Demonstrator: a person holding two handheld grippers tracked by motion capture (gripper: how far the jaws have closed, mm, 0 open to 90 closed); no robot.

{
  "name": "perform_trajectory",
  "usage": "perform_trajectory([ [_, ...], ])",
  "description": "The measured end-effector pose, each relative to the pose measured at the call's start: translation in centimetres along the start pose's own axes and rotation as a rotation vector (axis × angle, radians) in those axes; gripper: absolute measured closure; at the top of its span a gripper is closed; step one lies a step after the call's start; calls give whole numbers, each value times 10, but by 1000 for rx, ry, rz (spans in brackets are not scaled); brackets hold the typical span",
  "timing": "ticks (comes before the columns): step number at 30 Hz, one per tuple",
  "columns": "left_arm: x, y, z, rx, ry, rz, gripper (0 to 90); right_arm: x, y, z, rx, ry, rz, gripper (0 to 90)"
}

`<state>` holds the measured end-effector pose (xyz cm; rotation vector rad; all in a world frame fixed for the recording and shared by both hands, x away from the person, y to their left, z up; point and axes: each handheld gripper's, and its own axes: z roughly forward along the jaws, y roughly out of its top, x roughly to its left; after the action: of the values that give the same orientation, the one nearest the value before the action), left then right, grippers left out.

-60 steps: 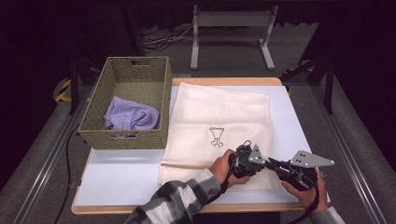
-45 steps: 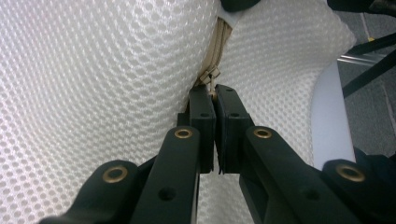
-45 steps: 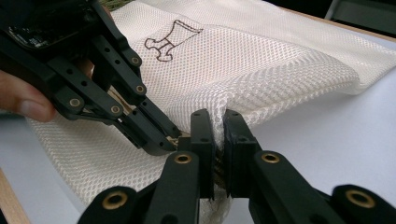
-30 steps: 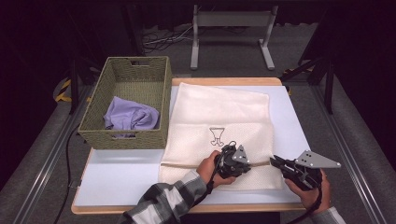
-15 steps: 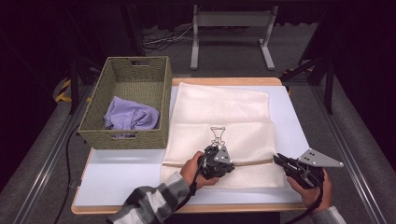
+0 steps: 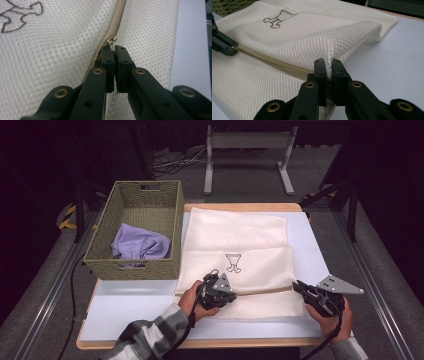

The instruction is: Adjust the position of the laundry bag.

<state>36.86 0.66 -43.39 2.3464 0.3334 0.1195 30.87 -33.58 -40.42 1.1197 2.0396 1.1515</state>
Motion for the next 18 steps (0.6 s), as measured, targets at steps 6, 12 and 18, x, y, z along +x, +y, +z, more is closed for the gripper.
perform_trajectory([
  [6,7,-9,-7,4,17,-28,871,-8,3,14,22,-31,-3,847],
  [12,12,-17,-15,1,21,-50,871,-13,3,18,33,-44,3,847],
  [18,15,-28,-26,13,36,-61,871,-14,4,21,44,-50,-1,847],
])
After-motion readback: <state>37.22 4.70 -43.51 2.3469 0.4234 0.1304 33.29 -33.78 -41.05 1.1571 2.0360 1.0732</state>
